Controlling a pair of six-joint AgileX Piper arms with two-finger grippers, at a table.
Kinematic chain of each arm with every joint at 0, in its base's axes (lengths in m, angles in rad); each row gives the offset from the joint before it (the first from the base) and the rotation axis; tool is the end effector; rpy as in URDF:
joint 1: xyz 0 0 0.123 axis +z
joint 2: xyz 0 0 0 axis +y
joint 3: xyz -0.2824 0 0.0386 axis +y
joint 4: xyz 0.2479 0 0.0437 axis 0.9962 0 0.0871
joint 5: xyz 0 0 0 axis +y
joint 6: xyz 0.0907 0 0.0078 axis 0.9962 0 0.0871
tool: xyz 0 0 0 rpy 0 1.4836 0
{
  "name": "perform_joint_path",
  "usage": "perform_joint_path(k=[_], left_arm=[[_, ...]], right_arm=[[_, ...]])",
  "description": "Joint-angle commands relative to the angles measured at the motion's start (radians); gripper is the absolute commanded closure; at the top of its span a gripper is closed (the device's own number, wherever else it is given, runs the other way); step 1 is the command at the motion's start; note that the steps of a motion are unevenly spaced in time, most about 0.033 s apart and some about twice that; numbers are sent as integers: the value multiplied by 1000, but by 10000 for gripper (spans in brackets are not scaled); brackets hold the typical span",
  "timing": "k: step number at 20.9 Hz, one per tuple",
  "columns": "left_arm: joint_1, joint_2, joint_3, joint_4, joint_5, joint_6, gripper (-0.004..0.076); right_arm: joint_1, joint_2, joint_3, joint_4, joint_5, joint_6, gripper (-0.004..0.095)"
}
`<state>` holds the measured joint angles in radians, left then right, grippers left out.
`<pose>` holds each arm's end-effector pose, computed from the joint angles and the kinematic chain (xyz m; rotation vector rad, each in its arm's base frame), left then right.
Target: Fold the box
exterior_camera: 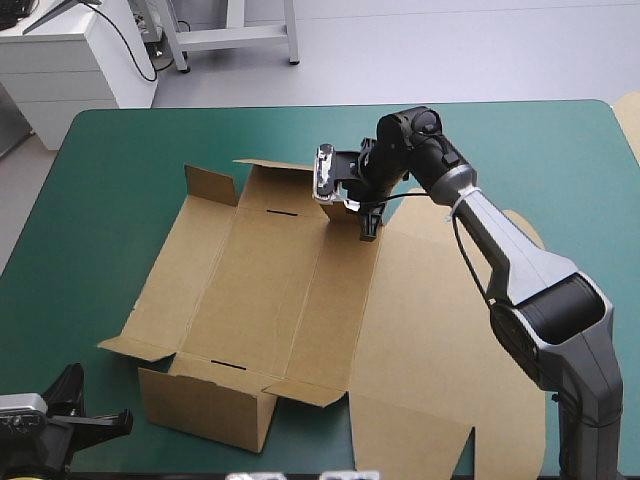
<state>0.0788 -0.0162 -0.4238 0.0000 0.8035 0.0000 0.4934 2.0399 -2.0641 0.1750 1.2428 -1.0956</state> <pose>0.0102 0.0008 0.2772 -0.0728 1.8460 0.0550 0.3869 0.2251 0.3260 -1.8872 1.8895 0.0510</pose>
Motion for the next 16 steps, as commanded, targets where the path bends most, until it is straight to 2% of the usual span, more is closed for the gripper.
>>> perform_joint_path(k=[1, 4, 9, 16], left_arm=[[2, -9, -21, 0, -75, 0, 731], [2, -9, -21, 0, -75, 0, 731], [2, -9, -21, 0, -75, 0, 731], [2, -9, -21, 0, -75, 0, 731]], right_arm=[[0, -73, -22, 8, 4, -193, 929], [0, -71, -22, -12, 4, -294, 929], [0, -71, -22, 112, 3, -303, 929], [0, -24, -22, 108, -92, -123, 929]])
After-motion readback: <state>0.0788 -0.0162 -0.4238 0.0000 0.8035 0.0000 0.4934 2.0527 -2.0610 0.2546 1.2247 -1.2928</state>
